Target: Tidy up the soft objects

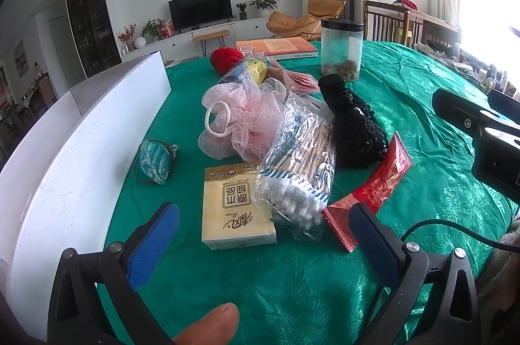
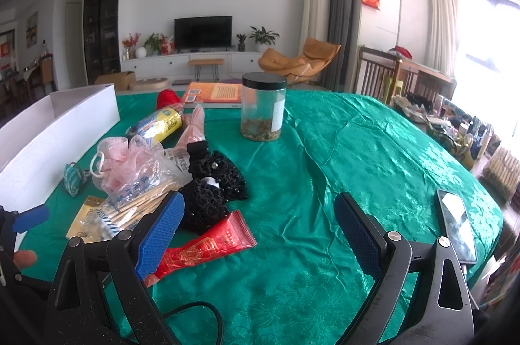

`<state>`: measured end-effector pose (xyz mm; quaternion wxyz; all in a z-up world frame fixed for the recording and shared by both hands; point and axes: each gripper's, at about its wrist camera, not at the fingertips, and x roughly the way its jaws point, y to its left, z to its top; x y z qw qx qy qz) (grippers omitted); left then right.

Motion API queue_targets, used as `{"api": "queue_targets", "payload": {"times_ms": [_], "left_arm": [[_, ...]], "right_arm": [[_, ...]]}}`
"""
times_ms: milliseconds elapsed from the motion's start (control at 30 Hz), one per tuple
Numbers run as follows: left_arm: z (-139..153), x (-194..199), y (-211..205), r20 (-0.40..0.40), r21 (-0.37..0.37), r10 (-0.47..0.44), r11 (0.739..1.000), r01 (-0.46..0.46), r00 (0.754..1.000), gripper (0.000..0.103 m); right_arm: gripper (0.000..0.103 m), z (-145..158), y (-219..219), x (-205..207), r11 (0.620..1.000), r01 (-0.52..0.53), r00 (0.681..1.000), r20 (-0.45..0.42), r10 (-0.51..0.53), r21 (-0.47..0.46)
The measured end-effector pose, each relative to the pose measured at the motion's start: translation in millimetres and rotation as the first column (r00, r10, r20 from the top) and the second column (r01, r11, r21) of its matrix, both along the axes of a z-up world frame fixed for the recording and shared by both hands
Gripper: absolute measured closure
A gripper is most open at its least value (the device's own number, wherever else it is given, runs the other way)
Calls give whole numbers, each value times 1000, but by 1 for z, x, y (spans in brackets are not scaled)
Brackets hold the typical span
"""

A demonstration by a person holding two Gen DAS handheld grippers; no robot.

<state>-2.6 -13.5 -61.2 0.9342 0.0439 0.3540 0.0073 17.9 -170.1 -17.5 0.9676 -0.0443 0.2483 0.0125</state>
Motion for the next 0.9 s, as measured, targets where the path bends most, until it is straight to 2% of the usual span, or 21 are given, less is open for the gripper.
{"api": "queue_targets", "payload": {"times_ms": [533,900], "left_arm": [[-15,5,5,-63,-17,5,1000,-7,998,0],[-18,6,6,-72,-15,2,1000,-4,997,0]], "right_arm": [[8,0,-2,1,1000,-1,1000,-2,1,3],[8,-1,-2,1,1000,-1,1000,-3,1,6]]}}
